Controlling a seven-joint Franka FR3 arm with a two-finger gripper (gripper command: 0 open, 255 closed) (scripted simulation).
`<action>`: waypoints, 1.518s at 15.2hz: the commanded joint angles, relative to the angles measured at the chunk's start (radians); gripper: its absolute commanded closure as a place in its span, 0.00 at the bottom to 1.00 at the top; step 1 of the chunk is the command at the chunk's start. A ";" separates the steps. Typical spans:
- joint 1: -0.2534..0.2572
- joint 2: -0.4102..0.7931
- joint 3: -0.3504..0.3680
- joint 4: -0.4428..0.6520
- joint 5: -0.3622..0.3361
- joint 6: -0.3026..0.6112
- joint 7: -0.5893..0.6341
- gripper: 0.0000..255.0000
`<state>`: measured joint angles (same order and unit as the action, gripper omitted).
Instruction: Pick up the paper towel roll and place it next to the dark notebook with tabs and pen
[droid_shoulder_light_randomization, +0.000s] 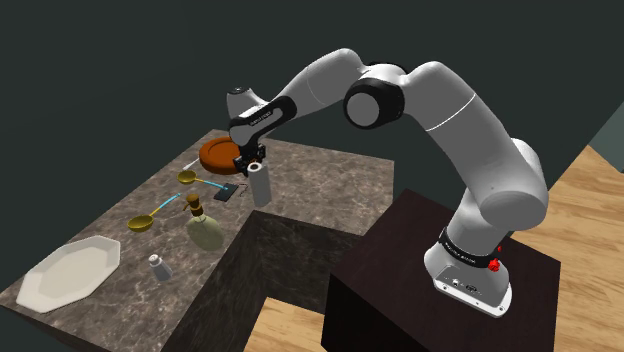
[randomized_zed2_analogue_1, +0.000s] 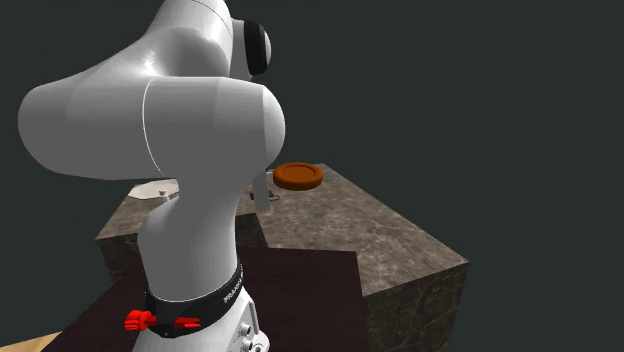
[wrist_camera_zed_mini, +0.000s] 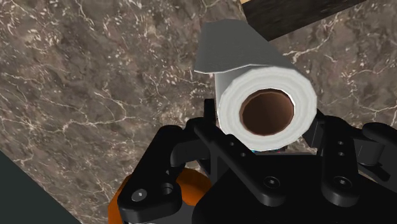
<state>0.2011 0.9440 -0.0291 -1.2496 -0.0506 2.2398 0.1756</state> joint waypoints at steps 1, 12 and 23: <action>-0.001 0.015 0.000 0.001 0.000 0.015 0.000 1.00; -0.001 0.016 0.000 0.001 0.000 0.015 0.000 0.00; 0.004 -0.076 0.000 -0.029 0.000 -0.047 0.000 0.00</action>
<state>0.2047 0.8692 -0.0288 -1.2771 -0.0508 2.1931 0.1757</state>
